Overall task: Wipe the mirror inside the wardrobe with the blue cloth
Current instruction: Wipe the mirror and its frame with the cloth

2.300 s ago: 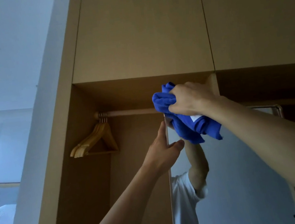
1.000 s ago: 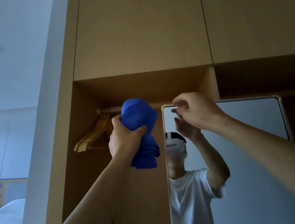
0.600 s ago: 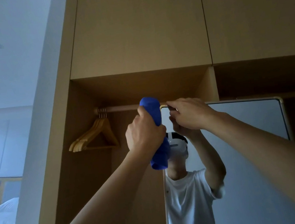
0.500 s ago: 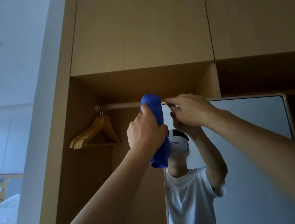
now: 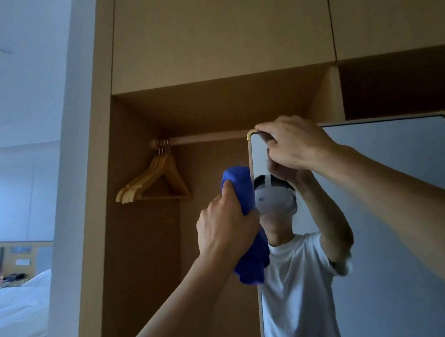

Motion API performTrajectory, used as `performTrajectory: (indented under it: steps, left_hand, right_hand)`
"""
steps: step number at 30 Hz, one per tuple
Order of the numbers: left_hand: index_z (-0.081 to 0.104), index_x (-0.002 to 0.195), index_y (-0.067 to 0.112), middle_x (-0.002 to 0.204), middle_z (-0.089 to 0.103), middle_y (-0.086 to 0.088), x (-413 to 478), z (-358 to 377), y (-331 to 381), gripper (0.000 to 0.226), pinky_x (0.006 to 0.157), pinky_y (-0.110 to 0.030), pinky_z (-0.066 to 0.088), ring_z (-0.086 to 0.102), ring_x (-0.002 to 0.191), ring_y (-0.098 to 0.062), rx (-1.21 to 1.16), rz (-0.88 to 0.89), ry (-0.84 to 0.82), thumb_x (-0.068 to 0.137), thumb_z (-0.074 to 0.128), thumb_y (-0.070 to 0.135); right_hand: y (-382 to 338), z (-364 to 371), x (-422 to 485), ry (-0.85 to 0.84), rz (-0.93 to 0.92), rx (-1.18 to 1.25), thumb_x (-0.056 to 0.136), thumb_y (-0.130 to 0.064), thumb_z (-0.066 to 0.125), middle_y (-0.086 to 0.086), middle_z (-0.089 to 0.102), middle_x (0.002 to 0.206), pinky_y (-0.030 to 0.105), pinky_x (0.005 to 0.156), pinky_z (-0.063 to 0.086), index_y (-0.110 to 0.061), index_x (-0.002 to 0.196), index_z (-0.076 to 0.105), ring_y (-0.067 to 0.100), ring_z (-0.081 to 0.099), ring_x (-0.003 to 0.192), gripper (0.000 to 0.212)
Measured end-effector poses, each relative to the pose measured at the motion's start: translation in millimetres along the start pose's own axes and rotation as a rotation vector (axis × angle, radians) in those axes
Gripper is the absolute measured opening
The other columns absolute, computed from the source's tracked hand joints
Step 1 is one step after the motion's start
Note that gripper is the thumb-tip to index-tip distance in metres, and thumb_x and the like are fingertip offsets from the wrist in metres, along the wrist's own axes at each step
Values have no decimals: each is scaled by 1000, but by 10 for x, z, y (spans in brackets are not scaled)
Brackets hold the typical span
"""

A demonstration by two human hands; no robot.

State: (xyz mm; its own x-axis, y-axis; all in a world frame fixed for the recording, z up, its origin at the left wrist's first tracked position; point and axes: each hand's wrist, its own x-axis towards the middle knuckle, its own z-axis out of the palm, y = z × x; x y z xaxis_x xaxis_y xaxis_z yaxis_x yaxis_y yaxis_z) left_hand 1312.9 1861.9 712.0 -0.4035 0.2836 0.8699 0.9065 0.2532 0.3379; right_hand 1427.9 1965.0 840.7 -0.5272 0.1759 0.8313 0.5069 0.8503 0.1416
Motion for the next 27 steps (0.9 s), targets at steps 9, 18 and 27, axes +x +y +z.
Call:
performTrajectory:
  steps: [9,18,27]
  left_hand:
    - [40,135,15,84,51,5,226,-83,184,46,56,-27,33,51,68,-16,125,71,41,94,57,28]
    - [34,146,22,103,63,5,-726,231,-258,57,67,-28,46,63,82,-16,60,10,-165,95,54,35]
    - [46,111,21,81,61,3,-56,-42,-51,27,51,-29,31,49,59,-13,78,26,-100,88,60,30]
  right_hand:
    - [8,-64,-49,-16,-18,7,91,-19,47,9,54,141,44,104,37,-30,147,43,33,49,126,57]
    - [-12,80,-74,41,-32,-70,90,-22,52,7,53,142,45,110,33,-22,150,38,31,49,128,61]
    - [-126,388,-776,150,-122,25,92,-14,54,6,30,161,36,121,13,-14,154,28,22,22,150,67]
